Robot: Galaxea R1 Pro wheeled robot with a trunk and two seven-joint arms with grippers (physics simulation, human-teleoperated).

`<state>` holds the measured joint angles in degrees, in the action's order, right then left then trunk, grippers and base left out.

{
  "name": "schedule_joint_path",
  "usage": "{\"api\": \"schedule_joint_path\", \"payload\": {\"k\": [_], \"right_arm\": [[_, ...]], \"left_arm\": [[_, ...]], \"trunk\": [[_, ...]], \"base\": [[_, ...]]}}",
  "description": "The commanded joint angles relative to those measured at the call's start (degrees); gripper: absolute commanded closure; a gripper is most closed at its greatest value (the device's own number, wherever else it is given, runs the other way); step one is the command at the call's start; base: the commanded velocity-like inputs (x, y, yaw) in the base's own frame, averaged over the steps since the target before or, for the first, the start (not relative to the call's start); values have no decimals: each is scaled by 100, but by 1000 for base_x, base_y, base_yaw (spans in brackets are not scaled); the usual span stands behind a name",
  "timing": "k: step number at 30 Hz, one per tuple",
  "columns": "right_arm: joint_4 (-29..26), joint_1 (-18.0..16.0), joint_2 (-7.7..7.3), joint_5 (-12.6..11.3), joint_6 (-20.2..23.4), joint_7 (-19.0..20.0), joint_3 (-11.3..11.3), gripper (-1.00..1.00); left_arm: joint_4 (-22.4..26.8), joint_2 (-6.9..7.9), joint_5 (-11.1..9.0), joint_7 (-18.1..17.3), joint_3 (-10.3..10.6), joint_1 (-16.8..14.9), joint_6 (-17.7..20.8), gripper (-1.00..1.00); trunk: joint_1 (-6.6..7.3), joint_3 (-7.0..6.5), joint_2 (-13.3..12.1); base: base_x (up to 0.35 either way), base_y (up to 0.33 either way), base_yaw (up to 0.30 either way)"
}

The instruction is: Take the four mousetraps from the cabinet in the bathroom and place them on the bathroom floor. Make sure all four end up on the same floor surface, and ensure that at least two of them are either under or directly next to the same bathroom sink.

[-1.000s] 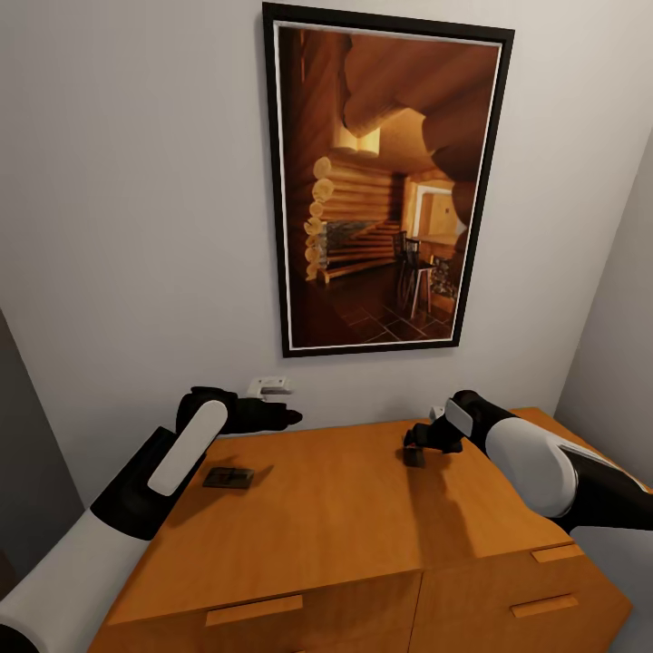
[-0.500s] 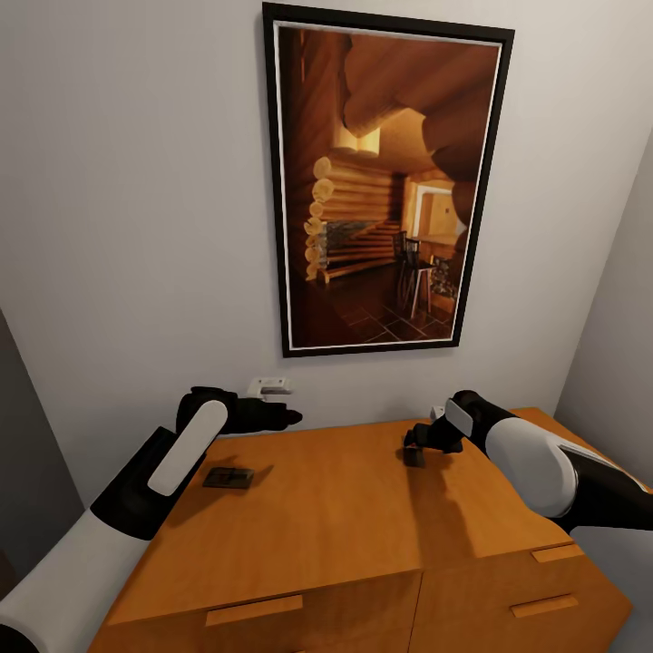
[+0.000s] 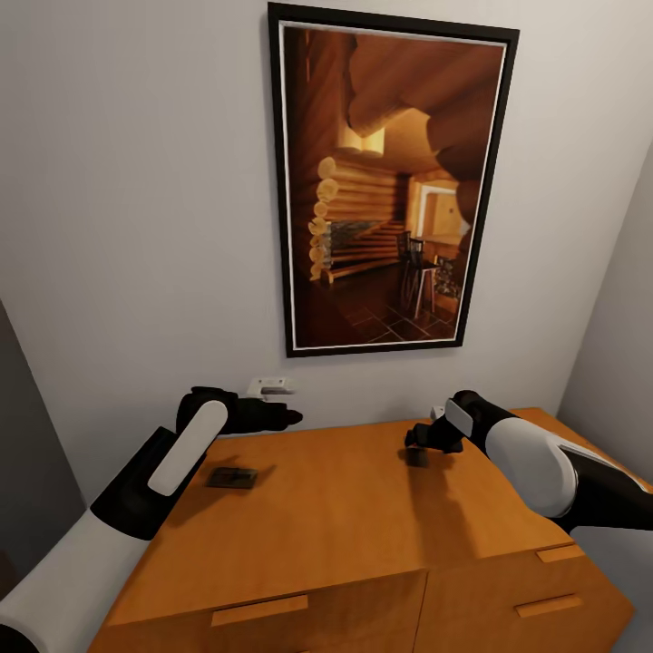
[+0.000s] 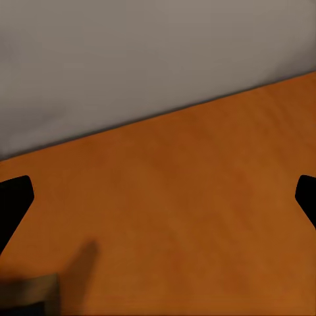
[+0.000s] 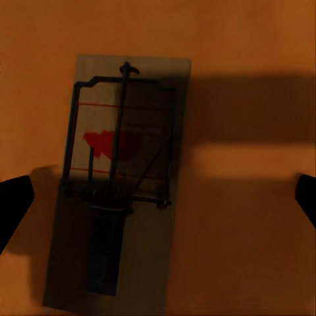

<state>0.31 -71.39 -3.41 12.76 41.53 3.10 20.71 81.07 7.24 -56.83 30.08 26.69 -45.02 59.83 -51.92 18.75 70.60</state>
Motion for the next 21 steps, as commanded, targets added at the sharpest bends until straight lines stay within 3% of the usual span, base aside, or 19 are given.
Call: {"api": "schedule_joint_path", "payload": {"k": [1, 21], "right_arm": [[3, -7, -1, 60, 18, 33, 21, -100], [4, -7, -4, 60, 20, 33, 21, -100]], "left_arm": [[5, 5, -57, 60, 11, -7, 3, -100], [5, 5, -44, 62, 12, -7, 3, -100]], "trunk": [[-1, 8, 5], [-1, 8, 5]], "base": [[0, 59, 0], [0, 12, 0]]}}
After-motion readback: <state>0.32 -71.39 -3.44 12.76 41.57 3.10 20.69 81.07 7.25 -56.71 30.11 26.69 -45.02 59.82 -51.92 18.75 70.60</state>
